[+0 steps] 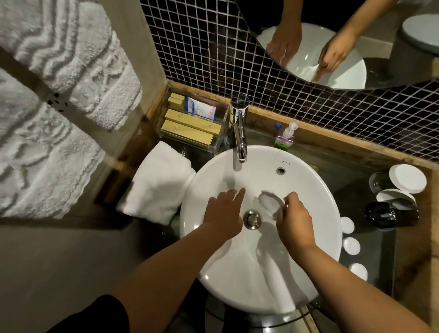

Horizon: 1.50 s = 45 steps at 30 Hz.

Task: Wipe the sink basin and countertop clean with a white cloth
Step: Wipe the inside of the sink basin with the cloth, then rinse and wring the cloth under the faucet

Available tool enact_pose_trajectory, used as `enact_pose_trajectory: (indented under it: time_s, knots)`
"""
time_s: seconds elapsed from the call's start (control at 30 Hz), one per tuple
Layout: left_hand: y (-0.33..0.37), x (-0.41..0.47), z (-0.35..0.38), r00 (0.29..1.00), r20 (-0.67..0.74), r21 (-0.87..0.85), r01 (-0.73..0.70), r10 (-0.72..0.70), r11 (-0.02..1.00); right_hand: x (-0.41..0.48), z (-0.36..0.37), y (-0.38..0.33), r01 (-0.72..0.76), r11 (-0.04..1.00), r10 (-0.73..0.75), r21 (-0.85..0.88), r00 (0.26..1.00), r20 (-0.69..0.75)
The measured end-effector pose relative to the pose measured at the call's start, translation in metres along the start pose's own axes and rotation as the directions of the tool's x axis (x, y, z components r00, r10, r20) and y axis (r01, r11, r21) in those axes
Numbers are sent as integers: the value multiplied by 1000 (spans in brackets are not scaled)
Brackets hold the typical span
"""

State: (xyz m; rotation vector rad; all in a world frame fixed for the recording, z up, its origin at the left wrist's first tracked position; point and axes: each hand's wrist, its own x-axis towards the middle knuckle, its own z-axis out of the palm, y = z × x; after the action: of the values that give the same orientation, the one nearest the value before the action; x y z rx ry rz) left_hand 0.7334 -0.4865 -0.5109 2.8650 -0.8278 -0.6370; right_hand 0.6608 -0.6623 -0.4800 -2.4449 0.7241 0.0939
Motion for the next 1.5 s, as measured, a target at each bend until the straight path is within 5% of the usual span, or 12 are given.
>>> enact_pose_trajectory:
  time_s: [0.1, 0.23, 0.47, 0.83, 1.2, 1.37, 1.5]
  knots:
    - [-1, 1, -9, 1000, -8, -49, 7, -7, 999, -1, 1, -5, -251, 948, 247, 194, 968, 47]
    - [-7, -2, -28, 998, -61, -124, -5, -3, 992, -4, 5, -12, -605, 675, 549, 422, 794, 260]
    - [-19, 1, -59, 1000, -15, -76, 25, -27, 997, -16, 7, -25, -738, 404, 572, 540, 665, 480]
    - [-140, -8, -44, 898, -192, 12, 406, -396, 914, -18, 37, -60, -673, 494, 428, 551, 739, 520]
    - [-170, 7, -34, 925, -108, 129, 377, -364, 917, -21, 65, -89, -628, 495, 420, 601, 778, 468]
    - [-166, -14, -80, 865, -349, -267, 277, -361, 923, -26, 47, -101, -608, 499, 395, 617, 794, 462]
    - [-123, -55, -112, 874, -479, -80, 50, -82, 996, -26, 32, -116, -574, 501, 356, 648, 819, 450]
